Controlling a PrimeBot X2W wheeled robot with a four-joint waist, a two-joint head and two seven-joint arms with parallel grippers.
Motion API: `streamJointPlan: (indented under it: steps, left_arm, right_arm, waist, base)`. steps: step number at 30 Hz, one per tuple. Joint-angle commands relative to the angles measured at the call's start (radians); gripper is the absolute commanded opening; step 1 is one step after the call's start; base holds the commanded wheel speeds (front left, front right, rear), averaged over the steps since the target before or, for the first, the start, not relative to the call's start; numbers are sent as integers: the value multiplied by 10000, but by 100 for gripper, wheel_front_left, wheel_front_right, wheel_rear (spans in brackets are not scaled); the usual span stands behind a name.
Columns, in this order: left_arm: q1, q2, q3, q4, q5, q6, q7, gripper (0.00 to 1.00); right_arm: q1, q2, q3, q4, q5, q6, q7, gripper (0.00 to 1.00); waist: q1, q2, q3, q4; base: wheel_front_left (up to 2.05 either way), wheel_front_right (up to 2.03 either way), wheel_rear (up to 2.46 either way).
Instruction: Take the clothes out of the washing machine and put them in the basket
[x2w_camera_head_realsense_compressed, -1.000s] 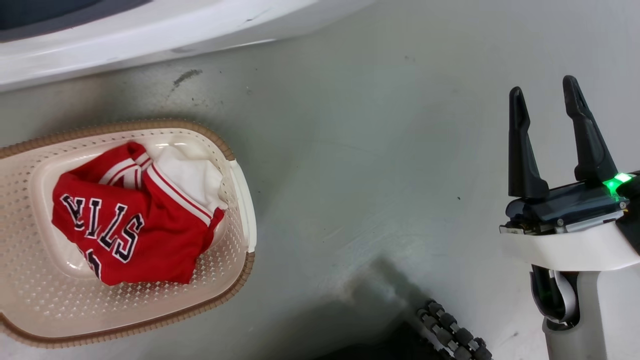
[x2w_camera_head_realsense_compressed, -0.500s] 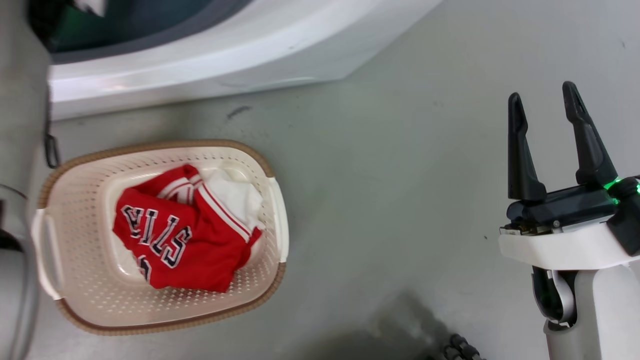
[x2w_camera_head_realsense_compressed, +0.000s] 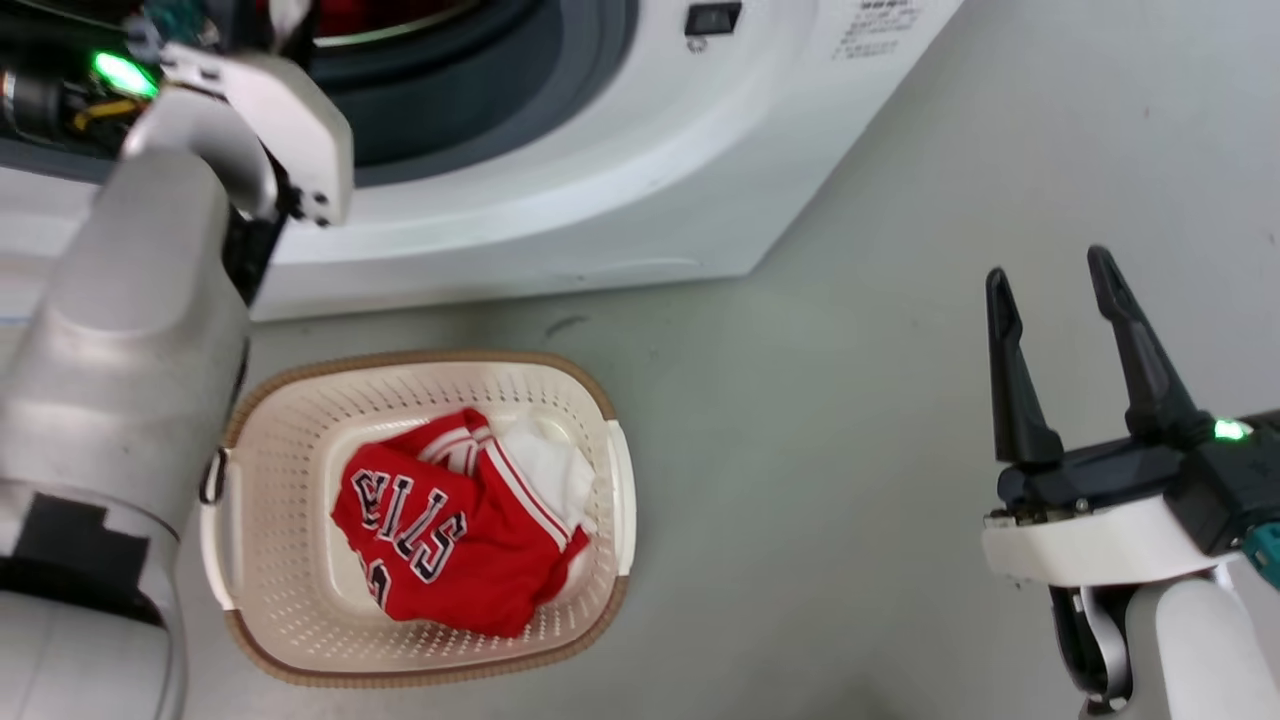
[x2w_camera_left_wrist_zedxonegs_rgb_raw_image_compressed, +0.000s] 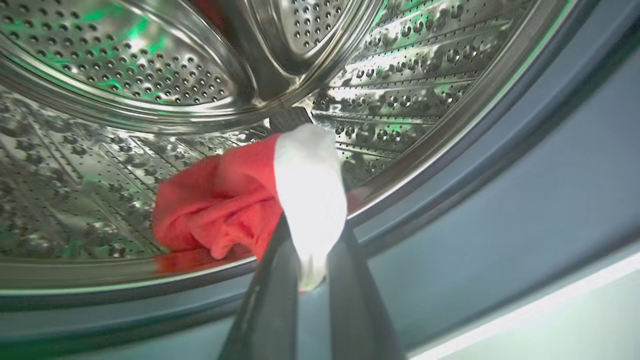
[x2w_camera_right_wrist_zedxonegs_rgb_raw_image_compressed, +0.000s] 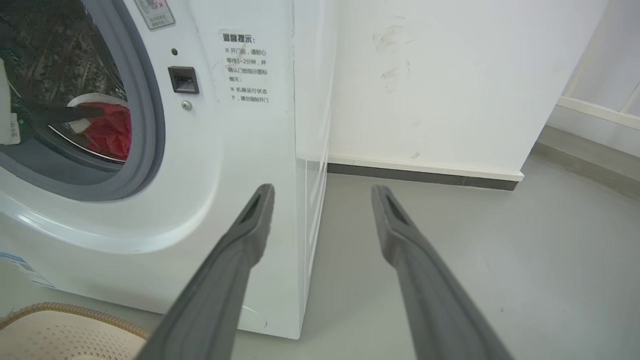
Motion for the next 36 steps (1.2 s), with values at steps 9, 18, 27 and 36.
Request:
streamJointPlan:
  steps: [9, 18, 27, 36]
  left_arm:
    - [1462, -241, 18, -1023, -258, 159, -973, 0]
    - [2766, 119, -35, -3198, -273, 560, -1035, 0]
    - [4407, 818, 4, -6321, -401, 1321, -392, 0]
    - [5811, 1689, 254, -9583, -397, 2274, 327, 0]
  right_arm:
    - [695, 4, 46, 182, -267, -7, -24, 100]
    - [1368, 2, 186, 341, -321, -7, -24, 100]
    - [1975, 4, 249, 449, -307, -7, -24, 100]
    - [2353, 6, 288, 483, -271, -7, -24, 100]
  waist:
    - [1, -1, -1494, 720]
    - [1, -1, -2667, 1072]
    - [1, -1, -3627, 1205]
    - [1, -1, -4177, 1322]
  base:
    - [0, 0, 0]
    - [0, 0, 0]
    - [0, 0, 0]
    - [0, 0, 0]
